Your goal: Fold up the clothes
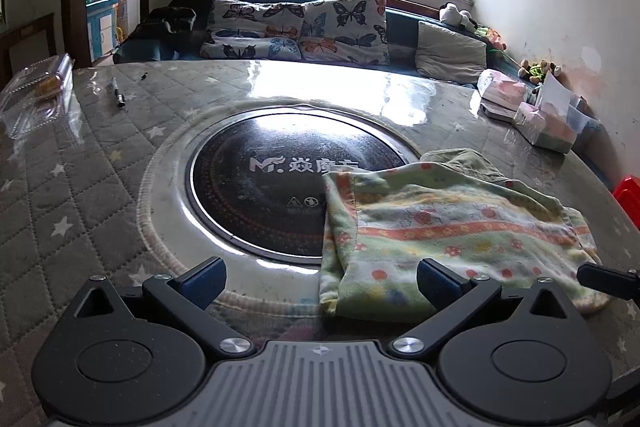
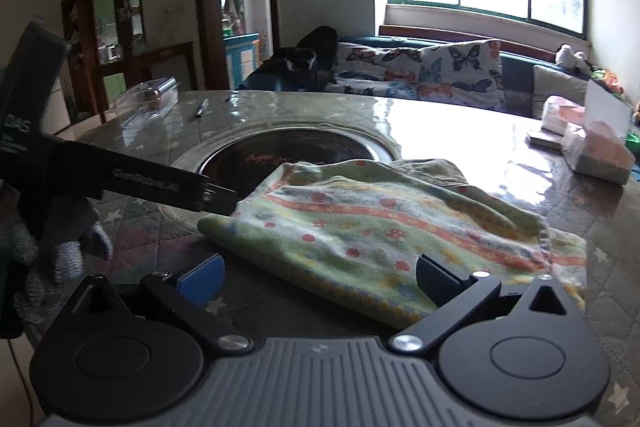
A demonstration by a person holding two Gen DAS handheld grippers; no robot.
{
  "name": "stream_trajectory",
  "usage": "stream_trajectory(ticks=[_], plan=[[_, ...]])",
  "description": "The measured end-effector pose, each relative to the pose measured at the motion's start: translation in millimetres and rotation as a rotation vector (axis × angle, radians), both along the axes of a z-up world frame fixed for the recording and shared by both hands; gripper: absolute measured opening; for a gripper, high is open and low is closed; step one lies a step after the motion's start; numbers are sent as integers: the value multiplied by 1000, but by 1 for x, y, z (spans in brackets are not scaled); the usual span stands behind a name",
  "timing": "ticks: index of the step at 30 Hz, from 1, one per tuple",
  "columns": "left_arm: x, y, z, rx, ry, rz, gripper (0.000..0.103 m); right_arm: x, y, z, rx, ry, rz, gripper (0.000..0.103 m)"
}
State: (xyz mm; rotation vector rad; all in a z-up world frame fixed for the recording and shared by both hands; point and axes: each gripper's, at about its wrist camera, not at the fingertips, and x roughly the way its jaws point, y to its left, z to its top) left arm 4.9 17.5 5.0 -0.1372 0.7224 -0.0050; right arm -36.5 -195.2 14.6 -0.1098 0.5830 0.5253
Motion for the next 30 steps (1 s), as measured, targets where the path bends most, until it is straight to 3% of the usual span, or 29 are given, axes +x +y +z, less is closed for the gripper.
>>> stream_trajectory(ticks=[13,30], plan=[[20,11,-13,33,53,25,103,13,20,0,-44,7,120,102],[22,31,-15,26,78,60,103,17,61,-4,-128,-16,244,85]])
